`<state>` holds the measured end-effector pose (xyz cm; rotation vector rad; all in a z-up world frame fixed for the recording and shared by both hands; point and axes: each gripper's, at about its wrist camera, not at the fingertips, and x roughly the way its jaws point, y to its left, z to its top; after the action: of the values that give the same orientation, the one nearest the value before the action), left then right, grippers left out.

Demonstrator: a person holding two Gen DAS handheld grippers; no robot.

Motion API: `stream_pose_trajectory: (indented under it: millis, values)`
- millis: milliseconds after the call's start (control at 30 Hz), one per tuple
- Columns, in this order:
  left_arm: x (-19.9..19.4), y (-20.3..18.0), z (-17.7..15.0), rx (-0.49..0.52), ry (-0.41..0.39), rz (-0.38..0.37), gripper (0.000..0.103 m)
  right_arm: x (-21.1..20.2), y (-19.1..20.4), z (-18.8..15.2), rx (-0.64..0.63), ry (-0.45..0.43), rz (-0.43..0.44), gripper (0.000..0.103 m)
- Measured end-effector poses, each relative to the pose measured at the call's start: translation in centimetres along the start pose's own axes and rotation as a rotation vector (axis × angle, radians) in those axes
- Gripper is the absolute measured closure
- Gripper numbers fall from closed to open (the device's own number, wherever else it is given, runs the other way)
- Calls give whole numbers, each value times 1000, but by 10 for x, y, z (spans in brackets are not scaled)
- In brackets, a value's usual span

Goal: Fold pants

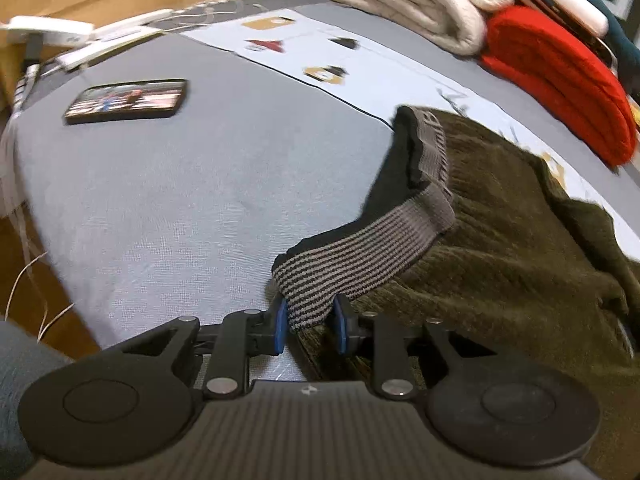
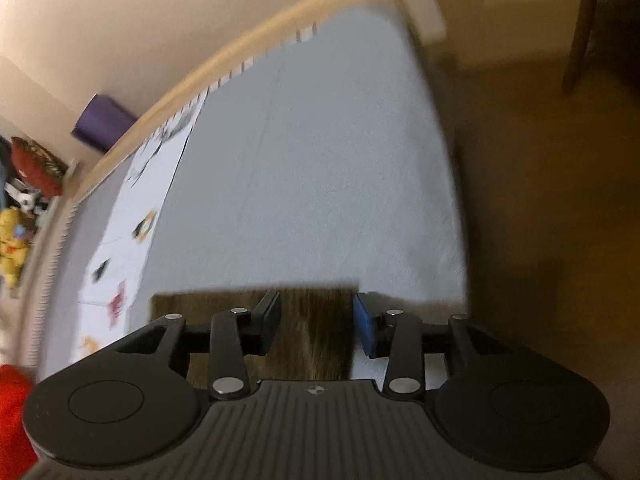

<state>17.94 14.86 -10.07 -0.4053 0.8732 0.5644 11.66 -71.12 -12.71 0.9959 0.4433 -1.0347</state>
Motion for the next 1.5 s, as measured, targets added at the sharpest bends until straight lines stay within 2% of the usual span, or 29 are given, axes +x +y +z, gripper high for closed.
stream_pose_trajectory:
  millis: [133, 200, 267, 333, 367, 400, 433, 500, 600, 667, 767, 867, 1033, 1133, 1233, 1333, 1400, 1500]
  values:
    - [-14, -5, 2, 56, -65, 55, 78, -5, 9, -2, -56, 18, -19, 59]
    - [-8, 0, 5, 76, -31, 37, 76, -14, 13, -5, -63, 21, 22, 59]
    - [-5, 5, 6, 79, -6, 26, 65, -24, 24, -9, -87, 13, 74, 58]
    - [-10, 8, 6, 82, -20, 79, 26, -35, 39, -16, -121, -1, 108, 56]
    - [-13, 10, 7, 80, -36, 126, 11, -42, 46, -21, -139, -6, 122, 54]
    - [-19, 12, 7, 76, -65, 176, 10, -49, 52, -25, -158, -6, 135, 52]
    - [-23, 14, 8, 79, -81, 180, 10, -57, 60, -31, -182, 1, 151, 51]
    - [-28, 19, 15, 79, -77, 147, 10, -71, 69, -45, -217, 14, 188, 46]
    - [-35, 17, 31, 101, -108, 141, 8, -90, 83, -72, -304, 48, 277, 38]
    - [-37, 9, 44, 132, -143, 145, 0, -96, 93, -93, -369, 77, 311, 37]
    - [-34, -10, 69, 221, -199, 132, 0, -97, 112, -123, -469, 124, 333, 37]
    - [-13, -30, 102, 306, -204, 100, 0, -98, 134, -146, -532, 142, 349, 37]
    - [41, -55, 156, 263, -167, -32, 0, -95, 173, -178, -647, 112, 359, 37]
    - [79, -71, 172, 258, -125, -94, 0, -84, 187, -192, -697, 124, 340, 37]
    - [112, -85, 179, 271, -128, -135, 0, -76, 204, -199, -675, 128, 321, 37]
    - [143, -102, 188, 381, -116, -134, 1, -64, 241, -197, -665, 122, 305, 37]
    - [156, -105, 195, 392, -123, -127, 1, -45, 283, -194, -687, 171, 305, 37]
    - [176, -102, 198, 377, -35, -188, 1, -8, 341, -195, -656, 281, 301, 37]
